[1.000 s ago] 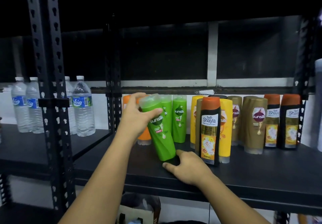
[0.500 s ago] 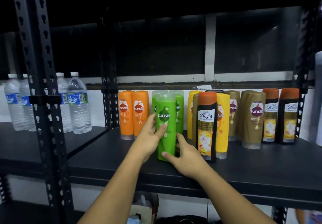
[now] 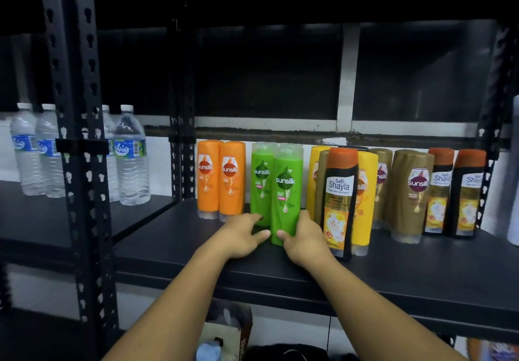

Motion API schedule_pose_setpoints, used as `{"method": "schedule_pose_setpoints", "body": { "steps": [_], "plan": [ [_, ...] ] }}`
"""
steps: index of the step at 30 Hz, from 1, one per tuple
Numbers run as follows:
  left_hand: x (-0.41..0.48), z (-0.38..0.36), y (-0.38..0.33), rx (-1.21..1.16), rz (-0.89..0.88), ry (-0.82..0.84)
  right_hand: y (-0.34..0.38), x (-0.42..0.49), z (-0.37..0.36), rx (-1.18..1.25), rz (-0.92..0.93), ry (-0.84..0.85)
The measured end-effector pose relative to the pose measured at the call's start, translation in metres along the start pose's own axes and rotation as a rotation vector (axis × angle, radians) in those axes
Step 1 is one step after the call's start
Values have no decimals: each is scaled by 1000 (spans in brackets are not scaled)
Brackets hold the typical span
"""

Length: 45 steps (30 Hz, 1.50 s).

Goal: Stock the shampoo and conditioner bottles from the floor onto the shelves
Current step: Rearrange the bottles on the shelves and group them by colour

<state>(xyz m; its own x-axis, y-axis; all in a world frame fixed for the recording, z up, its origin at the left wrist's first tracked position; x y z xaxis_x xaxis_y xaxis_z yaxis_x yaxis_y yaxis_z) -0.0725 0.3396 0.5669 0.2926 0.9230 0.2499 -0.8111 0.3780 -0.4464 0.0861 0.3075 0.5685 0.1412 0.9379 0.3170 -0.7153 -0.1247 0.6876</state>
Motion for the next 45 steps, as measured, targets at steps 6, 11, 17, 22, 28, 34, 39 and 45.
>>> {"method": "schedule_pose_setpoints", "body": {
  "steps": [6,11,17,22,28,34,39,45],
  "plan": [
    [15,-10,12,88,38,-38,1,27,-9,-39,-82,-106],
    [18,-15,25,128,74,-44,5,39,-14,-67,-105,-191],
    [18,-17,26,134,95,-29,4,46,-13,-110,-95,-195],
    [14,-15,23,112,95,-17,2,47,-15,-88,-85,-187],
    [12,-15,14,79,41,-2,-3,50,-18,-73,-93,-183],
    [12,-16,16,76,50,6,-4,51,-18,-83,-93,-186],
    [11,-16,15,81,51,7,-7,50,-19,-154,-117,-170],
    [13,-13,18,52,39,-31,2,34,-22,-260,-59,-109]
  ]
}}
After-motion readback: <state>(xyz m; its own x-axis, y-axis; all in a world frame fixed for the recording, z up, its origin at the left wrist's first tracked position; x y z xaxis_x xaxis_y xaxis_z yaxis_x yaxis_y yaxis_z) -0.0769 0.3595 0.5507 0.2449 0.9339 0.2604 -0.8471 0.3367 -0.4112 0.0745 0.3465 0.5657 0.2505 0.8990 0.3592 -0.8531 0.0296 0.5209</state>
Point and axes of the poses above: each hand's wrist, its own x-axis towards the middle knuckle, its own z-axis out of the back of the hand, y = z × x, the point moved 9 cm from there along x, towards the middle knuckle
